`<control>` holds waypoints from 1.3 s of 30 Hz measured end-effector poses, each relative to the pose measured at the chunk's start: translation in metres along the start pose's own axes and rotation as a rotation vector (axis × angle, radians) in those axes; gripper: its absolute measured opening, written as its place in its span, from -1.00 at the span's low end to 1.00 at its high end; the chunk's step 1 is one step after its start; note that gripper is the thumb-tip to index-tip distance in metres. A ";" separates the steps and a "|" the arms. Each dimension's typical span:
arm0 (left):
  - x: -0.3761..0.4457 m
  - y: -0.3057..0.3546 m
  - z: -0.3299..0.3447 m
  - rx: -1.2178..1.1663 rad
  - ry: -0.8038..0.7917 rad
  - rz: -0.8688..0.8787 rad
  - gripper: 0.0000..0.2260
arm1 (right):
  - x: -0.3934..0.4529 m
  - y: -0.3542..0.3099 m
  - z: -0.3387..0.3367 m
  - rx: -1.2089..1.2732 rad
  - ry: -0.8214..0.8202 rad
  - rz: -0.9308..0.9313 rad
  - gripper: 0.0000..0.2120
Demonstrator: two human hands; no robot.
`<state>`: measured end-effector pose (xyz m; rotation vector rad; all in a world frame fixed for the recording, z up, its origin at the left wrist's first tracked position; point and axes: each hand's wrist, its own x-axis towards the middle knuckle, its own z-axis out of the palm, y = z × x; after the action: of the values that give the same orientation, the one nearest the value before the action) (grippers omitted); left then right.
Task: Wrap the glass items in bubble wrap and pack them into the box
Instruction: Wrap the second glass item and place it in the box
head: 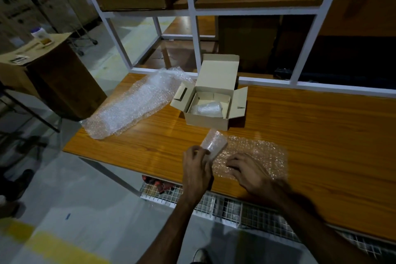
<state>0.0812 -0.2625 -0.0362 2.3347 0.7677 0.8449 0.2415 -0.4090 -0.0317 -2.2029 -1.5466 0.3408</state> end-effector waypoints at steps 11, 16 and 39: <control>0.011 -0.006 0.014 0.035 -0.144 -0.232 -0.68 | -0.017 0.014 -0.001 -0.013 0.150 0.270 -0.57; 0.020 -0.009 0.013 0.023 -0.189 -0.286 -0.50 | -0.009 0.026 -0.023 -0.092 0.198 0.562 -0.18; 0.043 0.036 -0.039 -0.244 -0.431 -0.430 -0.59 | 0.015 0.012 -0.123 0.824 0.202 0.535 -0.85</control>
<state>0.0938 -0.2485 0.0294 1.9329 0.8713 0.2211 0.3094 -0.4232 0.0714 -1.8361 -0.5167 0.7316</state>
